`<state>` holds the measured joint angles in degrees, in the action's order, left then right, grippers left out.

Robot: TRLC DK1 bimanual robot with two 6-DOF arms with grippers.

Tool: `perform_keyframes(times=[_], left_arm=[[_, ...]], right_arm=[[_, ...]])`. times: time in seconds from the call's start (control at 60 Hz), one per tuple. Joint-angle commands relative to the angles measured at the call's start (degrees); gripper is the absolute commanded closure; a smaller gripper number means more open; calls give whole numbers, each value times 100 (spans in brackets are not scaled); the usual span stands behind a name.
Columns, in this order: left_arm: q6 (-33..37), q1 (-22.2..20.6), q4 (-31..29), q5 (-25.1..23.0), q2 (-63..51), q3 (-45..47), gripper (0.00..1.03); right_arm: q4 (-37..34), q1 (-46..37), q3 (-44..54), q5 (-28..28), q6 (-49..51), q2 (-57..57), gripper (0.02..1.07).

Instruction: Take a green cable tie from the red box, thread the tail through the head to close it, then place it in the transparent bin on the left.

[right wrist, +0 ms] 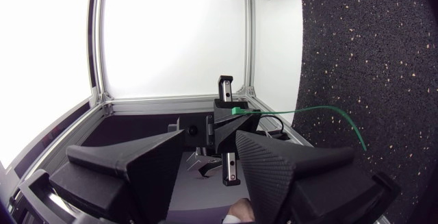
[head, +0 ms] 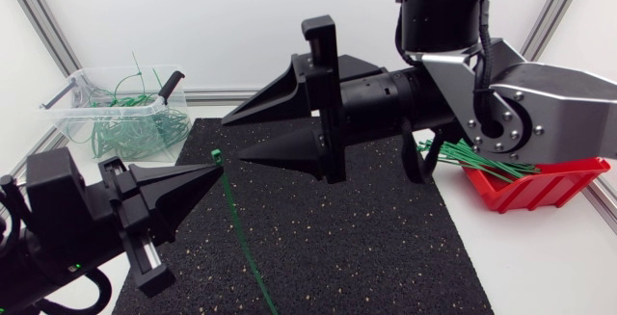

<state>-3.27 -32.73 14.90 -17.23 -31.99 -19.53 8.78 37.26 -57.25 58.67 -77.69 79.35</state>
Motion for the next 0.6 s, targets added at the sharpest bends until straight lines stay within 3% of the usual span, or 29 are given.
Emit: perform_keyframes(times=[0.0,0.25,0.333,0.4,0.417,0.467,0.583], left_arm=[[151,12,-4,-17,-132,-7,100],[98,21,5,-17,-229,-69,100],[-78,153,-110,-61,-343,-236,100],[-473,1014,-154,-887,-818,-543,100],[-684,1410,-127,-1300,-994,-631,100],[-930,1911,-110,-1792,-1222,-772,100],[-1027,1876,-198,-1933,-1424,-904,100]], right_arm=[[-60,-87,100,30,140,160,40],[-87,-131,92,-14,246,247,44],[-447,-131,4,-40,588,300,43],[-1045,-104,-172,-23,1177,397,40],[-1159,-78,-216,-14,1309,432,39],[-1616,-43,-365,-23,1819,494,34],[-3005,98,-866,-102,3260,757,26]])
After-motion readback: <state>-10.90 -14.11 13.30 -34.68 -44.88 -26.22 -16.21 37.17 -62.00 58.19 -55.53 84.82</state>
